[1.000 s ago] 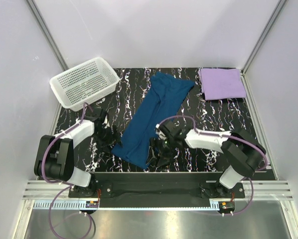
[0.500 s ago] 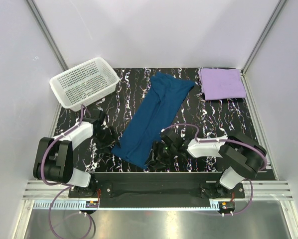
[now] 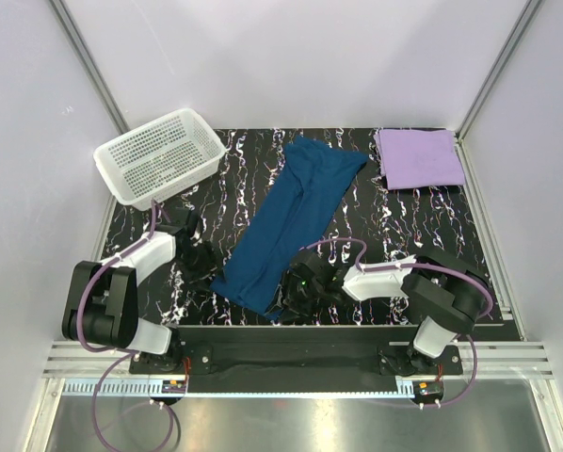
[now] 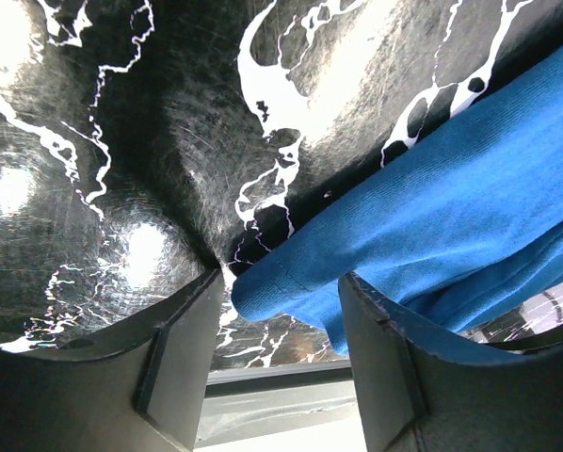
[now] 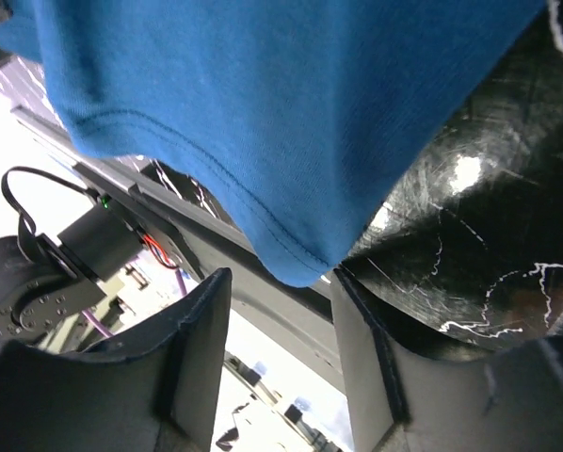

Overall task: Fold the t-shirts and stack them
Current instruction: Fold the tshirt

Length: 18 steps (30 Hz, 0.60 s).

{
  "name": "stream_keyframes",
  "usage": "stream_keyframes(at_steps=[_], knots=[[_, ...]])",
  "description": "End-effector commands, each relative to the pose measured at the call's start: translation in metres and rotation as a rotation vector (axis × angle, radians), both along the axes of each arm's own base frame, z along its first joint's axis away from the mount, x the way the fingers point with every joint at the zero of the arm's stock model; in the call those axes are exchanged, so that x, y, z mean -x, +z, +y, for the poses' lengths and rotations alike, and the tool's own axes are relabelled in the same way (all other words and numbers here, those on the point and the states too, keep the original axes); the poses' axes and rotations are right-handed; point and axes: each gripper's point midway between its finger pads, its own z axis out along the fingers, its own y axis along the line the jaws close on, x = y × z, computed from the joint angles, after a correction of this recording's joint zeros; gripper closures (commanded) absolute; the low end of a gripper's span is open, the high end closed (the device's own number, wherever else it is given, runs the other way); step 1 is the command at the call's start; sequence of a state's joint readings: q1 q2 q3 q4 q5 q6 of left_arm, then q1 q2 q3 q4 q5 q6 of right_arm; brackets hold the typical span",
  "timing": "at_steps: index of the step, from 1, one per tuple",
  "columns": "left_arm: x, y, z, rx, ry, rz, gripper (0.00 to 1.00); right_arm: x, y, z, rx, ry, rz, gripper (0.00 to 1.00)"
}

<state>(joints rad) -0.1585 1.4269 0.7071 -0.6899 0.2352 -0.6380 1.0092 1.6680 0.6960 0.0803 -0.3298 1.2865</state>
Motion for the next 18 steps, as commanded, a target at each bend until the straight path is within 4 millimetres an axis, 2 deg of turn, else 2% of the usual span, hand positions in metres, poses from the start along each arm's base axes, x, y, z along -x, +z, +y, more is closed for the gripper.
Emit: stream_keyframes(at_steps=[1, 5, 8, 11, 12, 13, 16, 17, 18], knots=[[0.011, -0.015, 0.008, -0.044, 0.004, 0.05, 0.42, -0.003, -0.04, -0.028, 0.196, -0.084, 0.002, 0.48], [0.012, -0.015, 0.008, -0.044, 0.005, 0.052, 0.46, -0.006, -0.043, -0.032, 0.223, -0.098, -0.005, 0.52], [0.013, -0.016, 0.007, -0.039, 0.011, 0.054, 0.52, -0.006, -0.045, -0.034, 0.247, -0.09, -0.012, 0.62], [0.015, -0.016, 0.005, -0.03, 0.021, 0.057, 0.66, -0.004, -0.049, -0.042, 0.28, -0.078, -0.02, 0.75], [0.017, -0.016, 0.004, -0.025, 0.027, 0.06, 0.74, -0.003, -0.051, -0.047, 0.295, -0.059, -0.03, 0.8], [0.019, -0.015, 0.001, -0.006, 0.039, 0.062, 0.77, -0.002, -0.051, -0.052, 0.311, -0.047, -0.036, 0.91], [0.026, -0.015, -0.007, 0.029, 0.058, 0.055, 0.86, 0.004, -0.053, -0.076, 0.391, -0.018, -0.053, 1.0], [0.028, -0.013, -0.01, 0.037, 0.058, 0.04, 0.87, 0.005, -0.045, -0.079, 0.374, -0.016, -0.069, 1.0], [0.034, -0.015, -0.011, 0.036, 0.058, 0.044, 0.88, 0.014, -0.049, -0.093, 0.401, 0.004, -0.065, 1.0]])
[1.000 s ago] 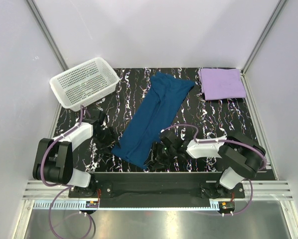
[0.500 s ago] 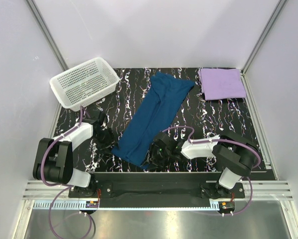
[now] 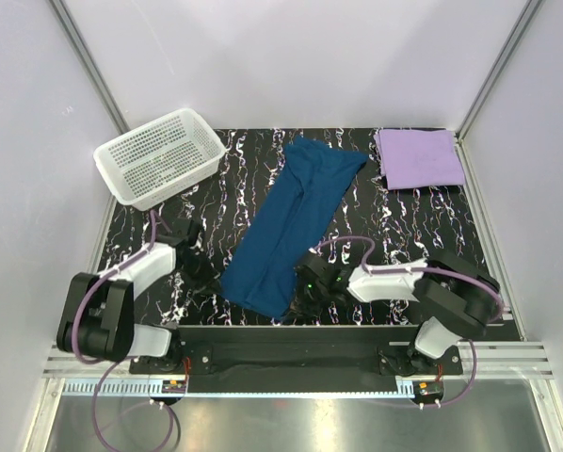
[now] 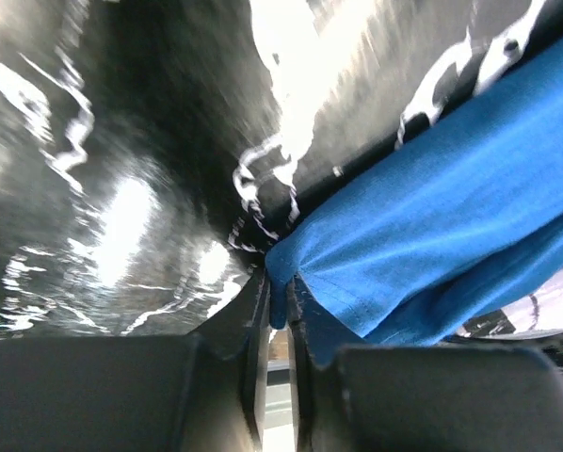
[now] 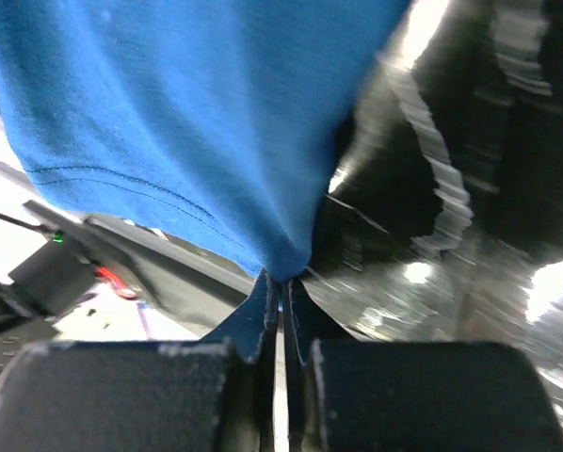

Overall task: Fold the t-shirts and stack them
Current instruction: Fold the tshirt

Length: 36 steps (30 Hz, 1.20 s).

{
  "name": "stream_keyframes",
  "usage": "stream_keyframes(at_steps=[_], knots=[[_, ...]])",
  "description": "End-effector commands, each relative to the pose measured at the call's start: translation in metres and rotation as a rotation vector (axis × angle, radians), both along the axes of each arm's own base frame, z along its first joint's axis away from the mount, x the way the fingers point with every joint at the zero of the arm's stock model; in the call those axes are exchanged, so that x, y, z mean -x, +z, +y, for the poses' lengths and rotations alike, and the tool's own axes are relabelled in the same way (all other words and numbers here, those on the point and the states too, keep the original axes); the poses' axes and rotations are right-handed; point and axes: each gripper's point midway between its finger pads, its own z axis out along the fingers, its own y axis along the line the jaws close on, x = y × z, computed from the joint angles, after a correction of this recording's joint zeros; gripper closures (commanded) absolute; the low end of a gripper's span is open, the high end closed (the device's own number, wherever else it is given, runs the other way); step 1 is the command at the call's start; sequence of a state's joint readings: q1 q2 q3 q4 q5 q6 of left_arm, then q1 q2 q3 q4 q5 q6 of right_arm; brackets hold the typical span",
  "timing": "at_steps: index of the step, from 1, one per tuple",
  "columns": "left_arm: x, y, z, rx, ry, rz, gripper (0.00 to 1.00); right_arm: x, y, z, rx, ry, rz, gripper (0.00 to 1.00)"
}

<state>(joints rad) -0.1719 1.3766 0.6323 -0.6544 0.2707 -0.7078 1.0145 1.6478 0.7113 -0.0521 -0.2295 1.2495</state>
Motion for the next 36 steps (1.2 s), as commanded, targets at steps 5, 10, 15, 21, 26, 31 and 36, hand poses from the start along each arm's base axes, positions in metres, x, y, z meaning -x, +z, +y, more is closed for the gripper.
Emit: stream_keyframes(at_steps=[5, 10, 15, 21, 26, 31, 36], knots=[[0.038, -0.009, -0.035, 0.03, -0.008, 0.003, 0.9, 0.03, -0.017, -0.115, 0.332, 0.057, -0.077, 1.0], [0.058, -0.01, -0.06, 0.069, -0.009, -0.015, 0.9, 0.054, -0.017, -0.146, 0.353, 0.131, -0.068, 1.0], [0.076, -0.013, -0.071, 0.07, -0.048, -0.007, 0.88, 0.069, -0.023, -0.161, 0.331, 0.114, -0.036, 1.0], [0.095, -0.004, -0.081, 0.07, -0.105, 0.017, 0.63, 0.069, -0.011, -0.15, 0.285, 0.098, -0.022, 0.69], [0.1, 0.024, -0.074, 0.068, -0.116, -0.036, 0.41, 0.054, 0.028, -0.155, 0.355, 0.14, -0.1, 0.37], [0.068, 0.074, -0.081, 0.108, -0.182, -0.263, 0.31, 0.019, 0.08, -0.147, 0.362, 0.086, -0.228, 0.27], [0.013, 0.118, -0.109, 0.088, -0.31, -0.445, 0.3, -0.051, 0.1, -0.166, 0.426, -0.006, -0.278, 0.25]])
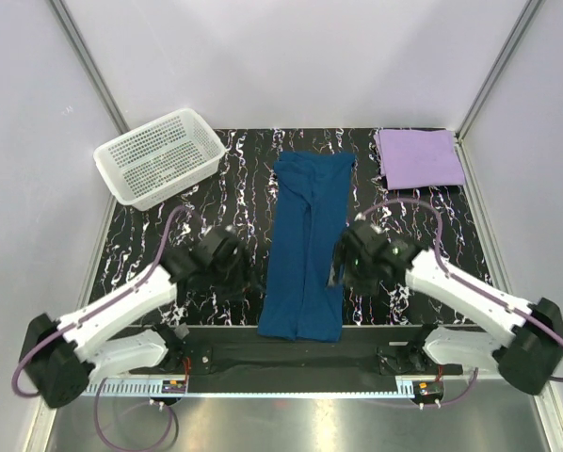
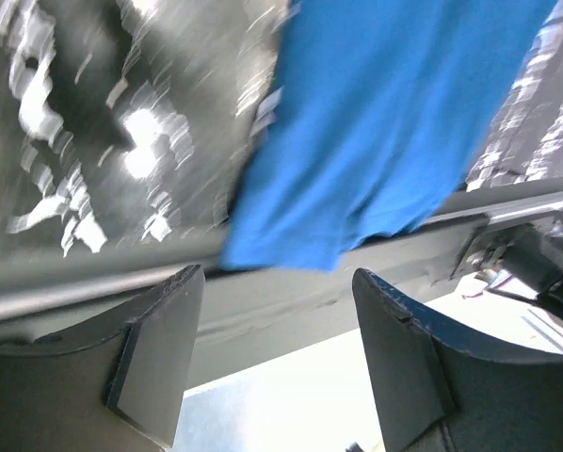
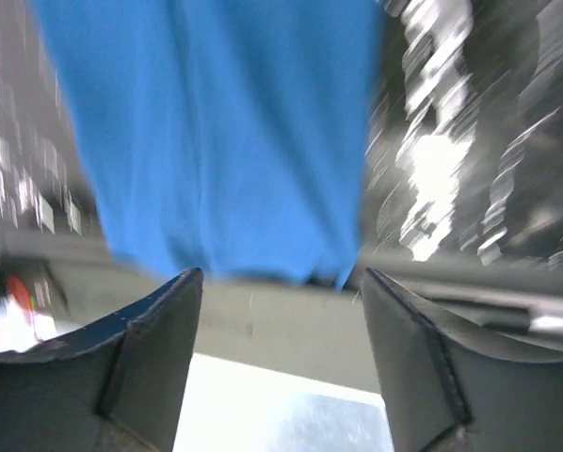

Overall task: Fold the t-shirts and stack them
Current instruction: Fold the tshirt

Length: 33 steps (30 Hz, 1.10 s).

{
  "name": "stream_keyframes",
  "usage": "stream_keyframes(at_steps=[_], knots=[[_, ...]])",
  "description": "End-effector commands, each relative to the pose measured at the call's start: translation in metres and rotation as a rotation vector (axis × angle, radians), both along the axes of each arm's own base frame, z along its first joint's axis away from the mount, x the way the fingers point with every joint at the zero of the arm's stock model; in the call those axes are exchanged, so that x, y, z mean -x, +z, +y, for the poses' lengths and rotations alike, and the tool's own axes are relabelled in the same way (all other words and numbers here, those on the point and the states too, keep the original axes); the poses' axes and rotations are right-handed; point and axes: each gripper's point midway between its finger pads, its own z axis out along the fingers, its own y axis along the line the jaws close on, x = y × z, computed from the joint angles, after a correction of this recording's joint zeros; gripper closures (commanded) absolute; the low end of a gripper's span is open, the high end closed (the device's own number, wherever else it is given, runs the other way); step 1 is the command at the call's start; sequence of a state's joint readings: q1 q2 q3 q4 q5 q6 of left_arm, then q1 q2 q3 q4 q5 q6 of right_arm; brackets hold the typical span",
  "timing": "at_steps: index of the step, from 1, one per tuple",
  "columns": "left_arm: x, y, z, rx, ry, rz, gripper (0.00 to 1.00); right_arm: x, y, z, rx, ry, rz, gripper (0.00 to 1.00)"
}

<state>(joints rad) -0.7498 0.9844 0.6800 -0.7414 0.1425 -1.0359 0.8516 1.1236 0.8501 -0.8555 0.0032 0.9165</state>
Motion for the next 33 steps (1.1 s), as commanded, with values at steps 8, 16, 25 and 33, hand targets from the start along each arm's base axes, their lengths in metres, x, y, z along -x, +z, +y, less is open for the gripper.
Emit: stream_keyframes(at_steps=[8, 16, 25, 33], knots=[[-0.098, 0.103, -0.026, -0.069, -0.089, -0.426, 0.3, -0.217, 0.037, -0.023, 0.251, -0.051, -0.172, 0.03], [-0.089, 0.09, 0.007, -0.12, -0.054, -0.422, 0.29, -0.34, 0.0, 0.003, 0.31, -0.035, -0.175, 0.05], [-0.083, 0.066, 0.04, -0.149, -0.029, -0.398, 0.28, -0.394, -0.043, 0.037, 0.252, 0.024, -0.25, 0.38], [-0.091, 0.047, 0.044, -0.124, -0.025, -0.357, 0.28, -0.401, -0.092, 0.042, 0.324, 0.098, -0.236, 0.3]])
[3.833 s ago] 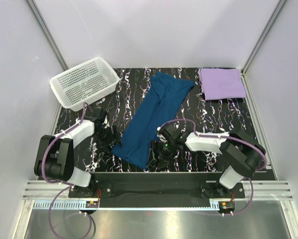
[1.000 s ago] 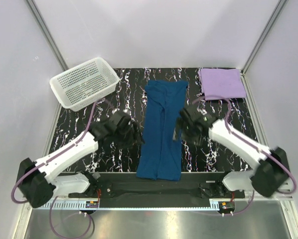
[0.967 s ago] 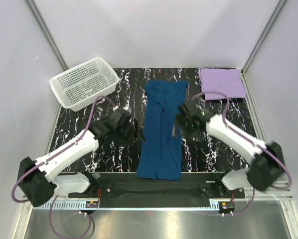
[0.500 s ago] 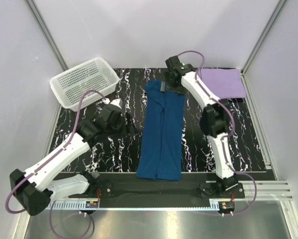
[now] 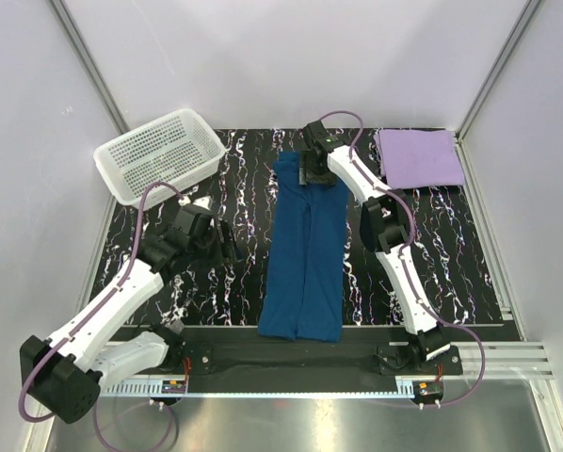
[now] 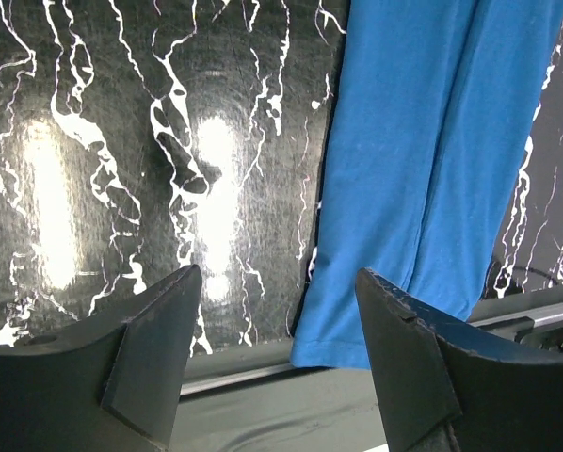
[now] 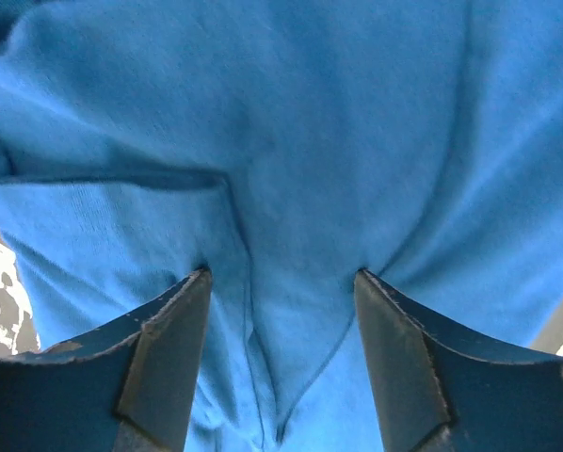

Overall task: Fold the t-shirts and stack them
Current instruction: Fold the tshirt

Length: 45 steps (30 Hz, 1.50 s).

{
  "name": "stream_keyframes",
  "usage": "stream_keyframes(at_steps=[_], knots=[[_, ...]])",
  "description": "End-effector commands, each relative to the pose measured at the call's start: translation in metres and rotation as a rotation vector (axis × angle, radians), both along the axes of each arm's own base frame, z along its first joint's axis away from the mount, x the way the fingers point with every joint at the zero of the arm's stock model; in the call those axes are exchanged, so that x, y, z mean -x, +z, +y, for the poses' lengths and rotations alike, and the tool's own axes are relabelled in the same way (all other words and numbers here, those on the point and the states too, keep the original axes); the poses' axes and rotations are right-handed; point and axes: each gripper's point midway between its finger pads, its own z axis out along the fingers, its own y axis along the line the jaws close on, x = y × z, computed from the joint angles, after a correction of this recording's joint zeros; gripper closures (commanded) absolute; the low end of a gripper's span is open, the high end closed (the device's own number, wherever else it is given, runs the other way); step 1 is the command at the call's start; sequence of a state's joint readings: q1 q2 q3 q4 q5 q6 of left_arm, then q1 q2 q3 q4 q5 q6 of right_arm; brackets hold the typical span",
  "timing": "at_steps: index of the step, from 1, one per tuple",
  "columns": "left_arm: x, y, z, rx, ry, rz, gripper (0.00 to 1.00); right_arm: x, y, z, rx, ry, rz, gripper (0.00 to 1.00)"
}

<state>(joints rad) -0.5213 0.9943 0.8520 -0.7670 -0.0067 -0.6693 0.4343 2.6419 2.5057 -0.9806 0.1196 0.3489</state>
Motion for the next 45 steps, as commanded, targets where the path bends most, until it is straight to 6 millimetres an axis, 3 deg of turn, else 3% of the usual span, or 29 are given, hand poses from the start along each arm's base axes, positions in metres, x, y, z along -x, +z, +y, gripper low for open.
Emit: stream_keyframes(at_steps=[1, 3, 8, 12, 14, 17, 18, 20, 21, 24, 26, 27, 28, 29, 30, 31, 32, 33, 35, 36, 38, 39, 40, 42, 44, 45], knots=[[-0.009, -0.002, -0.007, 0.036, -0.035, -0.024, 0.28, -0.011, -0.019, 0.011, 0.048, 0.066, -0.04, 0.29], [-0.012, -0.009, -0.005, 0.032, -0.027, -0.016, 0.28, -0.014, -0.04, 0.011, 0.064, 0.075, -0.031, 0.28], [-0.022, -0.022, 0.003, 0.046, 0.003, 0.003, 0.28, -0.051, -0.033, 0.036, -0.018, 0.1, -0.17, 0.28], [-0.032, -0.034, 0.001, 0.064, 0.004, 0.037, 0.28, -0.089, 0.008, 0.052, -0.212, 0.045, -0.313, 0.32], [-0.036, -0.037, -0.004, 0.078, -0.002, 0.052, 0.28, -0.095, 0.022, 0.055, -0.253, 0.041, -0.343, 0.32], [-0.041, -0.035, -0.017, 0.129, -0.036, 0.064, 0.25, -0.098, 0.059, 0.057, -0.317, 0.048, -0.378, 0.23], [-0.042, -0.034, -0.02, 0.144, -0.045, 0.065, 0.23, -0.096, 0.086, 0.056, -0.341, 0.049, -0.4, 0.21], [-0.042, -0.04, -0.026, 0.164, -0.052, 0.092, 0.23, -0.085, 0.106, 0.05, -0.344, 0.046, -0.378, 0.19], [-0.039, -0.041, -0.03, 0.181, -0.065, 0.113, 0.23, -0.078, 0.141, 0.045, -0.346, 0.05, -0.41, 0.17], [-0.027, -0.051, -0.037, 0.198, -0.086, 0.165, 0.22, -0.048, 0.159, 0.026, -0.301, 0.062, -0.338, 0.09], [-0.015, -0.055, -0.049, 0.196, -0.125, 0.193, 0.22, -0.013, 0.172, 0.014, -0.289, 0.082, -0.248, 0.0], [-0.007, -0.06, -0.052, 0.192, -0.131, 0.219, 0.22, 0.004, 0.194, 0.008, -0.288, 0.095, -0.247, 0.0], [-0.001, -0.064, -0.054, 0.195, -0.133, 0.241, 0.21, 0.029, 0.172, -0.002, -0.246, 0.104, -0.139, 0.0], [0.007, -0.063, -0.064, 0.23, -0.136, 0.26, 0.21, 0.046, 0.17, -0.004, -0.248, 0.125, -0.094, 0.0], [0.015, -0.068, -0.065, 0.244, -0.131, 0.281, 0.2, 0.067, 0.194, -0.01, -0.261, 0.148, -0.109, 0.0], [0.022, -0.069, -0.069, 0.254, -0.132, 0.293, 0.2, 0.092, 0.165, -0.018, -0.233, 0.154, -0.008, 0.0], [0.023, -0.068, -0.072, 0.275, -0.107, 0.302, 0.2, 0.107, 0.165, -0.023, -0.233, 0.155, 0.008, 0.0], [0.03, -0.07, -0.073, 0.284, -0.102, 0.311, 0.19, 0.137, 0.161, -0.031, -0.246, 0.157, 0.034, 0.0], [0.035, -0.073, -0.074, 0.319, -0.058, 0.332, 0.19, 0.167, 0.156, -0.038, -0.263, 0.157, 0.068, 0.0], [0.036, -0.072, -0.075, 0.328, -0.044, 0.336, 0.19, 0.196, 0.147, -0.049, -0.261, 0.135, 0.112, 0.0], [0.04, -0.073, -0.075, 0.34, -0.014, 0.341, 0.19, 0.22, 0.139, -0.051, -0.297, 0.132, 0.134, 0.0], [0.041, -0.074, -0.074, 0.337, -0.002, 0.342, 0.19, 0.233, 0.146, -0.054, -0.324, 0.128, 0.112, 0.0], [0.043, -0.076, -0.074, 0.331, 0.005, 0.345, 0.19, 0.252, 0.124, -0.059, -0.326, 0.115, 0.164, 0.0], [0.048, -0.08, -0.072, 0.337, 0.042, 0.358, 0.19, 0.274, 0.122, -0.061, -0.364, 0.096, 0.172, 0.0], [0.056, -0.085, -0.074, 0.355, 0.066, 0.381, 0.2, 0.299, 0.104, -0.06, -0.411, 0.09, 0.233, 0.01], [0.06, -0.087, -0.076, 0.357, 0.068, 0.393, 0.2, 0.313, 0.098, -0.062, -0.436, 0.073, 0.251, 0.09]])
